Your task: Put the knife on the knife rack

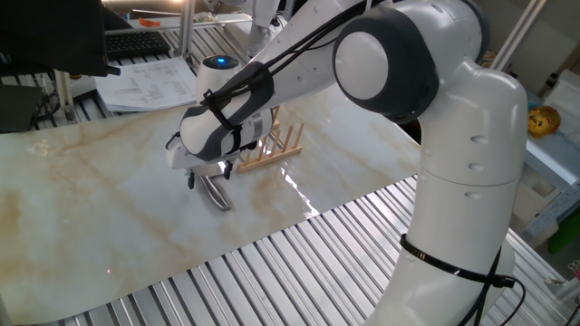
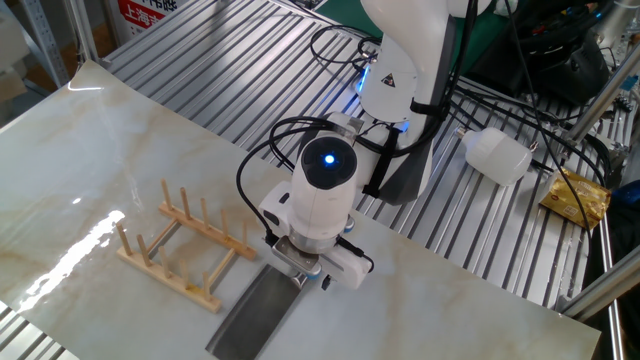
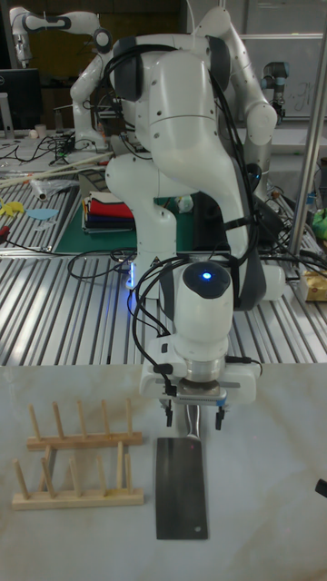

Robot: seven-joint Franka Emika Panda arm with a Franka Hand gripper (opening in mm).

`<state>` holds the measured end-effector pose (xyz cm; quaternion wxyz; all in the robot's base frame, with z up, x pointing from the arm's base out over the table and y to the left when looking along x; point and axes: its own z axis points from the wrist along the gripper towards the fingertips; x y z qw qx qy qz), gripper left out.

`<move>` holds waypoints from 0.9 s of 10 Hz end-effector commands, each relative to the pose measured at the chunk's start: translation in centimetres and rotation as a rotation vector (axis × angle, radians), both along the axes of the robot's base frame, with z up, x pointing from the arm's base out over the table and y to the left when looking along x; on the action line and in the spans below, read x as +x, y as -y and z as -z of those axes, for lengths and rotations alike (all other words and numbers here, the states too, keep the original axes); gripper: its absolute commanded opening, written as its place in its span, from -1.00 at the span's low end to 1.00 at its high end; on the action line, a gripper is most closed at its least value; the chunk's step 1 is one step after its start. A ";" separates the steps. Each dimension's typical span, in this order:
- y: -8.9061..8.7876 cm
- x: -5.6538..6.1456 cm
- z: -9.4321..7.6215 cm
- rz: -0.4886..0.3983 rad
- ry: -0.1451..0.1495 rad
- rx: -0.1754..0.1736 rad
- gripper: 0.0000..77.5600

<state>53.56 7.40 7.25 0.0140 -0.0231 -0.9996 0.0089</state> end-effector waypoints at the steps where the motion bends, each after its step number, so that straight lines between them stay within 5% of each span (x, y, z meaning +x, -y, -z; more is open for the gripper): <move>1: 0.0 1.4 -2.7 -0.103 -0.010 -0.024 0.99; 9: 0.0 1.4 -2.8 -0.103 -0.003 -0.028 0.99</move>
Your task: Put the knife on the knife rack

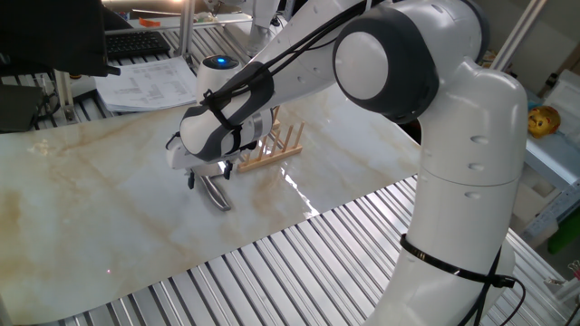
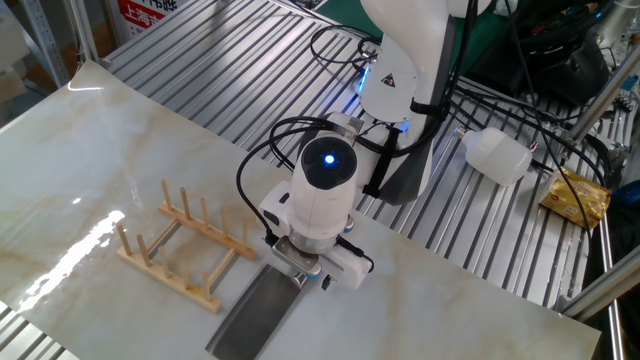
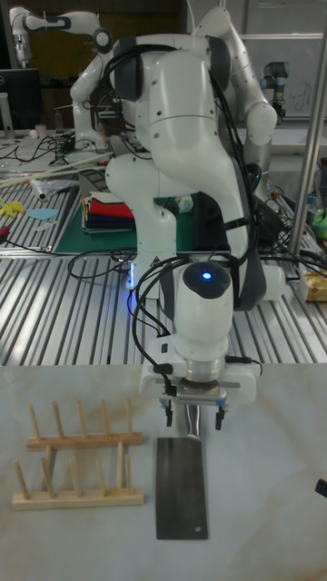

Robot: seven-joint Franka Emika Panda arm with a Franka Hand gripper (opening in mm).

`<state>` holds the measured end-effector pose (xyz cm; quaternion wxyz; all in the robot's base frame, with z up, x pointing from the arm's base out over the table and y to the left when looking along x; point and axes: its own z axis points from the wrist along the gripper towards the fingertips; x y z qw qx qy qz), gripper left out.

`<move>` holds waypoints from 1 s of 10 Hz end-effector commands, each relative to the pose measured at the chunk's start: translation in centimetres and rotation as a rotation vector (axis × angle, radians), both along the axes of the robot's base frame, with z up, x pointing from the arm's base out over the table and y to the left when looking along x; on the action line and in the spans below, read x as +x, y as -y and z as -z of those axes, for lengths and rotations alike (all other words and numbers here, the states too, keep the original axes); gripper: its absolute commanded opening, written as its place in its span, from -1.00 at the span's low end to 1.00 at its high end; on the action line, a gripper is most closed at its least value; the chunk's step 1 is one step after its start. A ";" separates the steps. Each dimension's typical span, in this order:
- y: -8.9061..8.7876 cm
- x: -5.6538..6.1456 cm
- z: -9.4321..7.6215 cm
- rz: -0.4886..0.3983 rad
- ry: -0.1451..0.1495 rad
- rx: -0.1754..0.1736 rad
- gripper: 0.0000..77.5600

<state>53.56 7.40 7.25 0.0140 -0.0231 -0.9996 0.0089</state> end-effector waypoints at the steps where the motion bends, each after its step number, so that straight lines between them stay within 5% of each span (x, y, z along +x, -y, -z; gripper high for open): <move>1: 0.0 1.4 -2.8 -0.103 -0.003 -0.028 0.99; 10: 0.0 1.4 -2.7 -0.115 -0.004 -0.025 0.99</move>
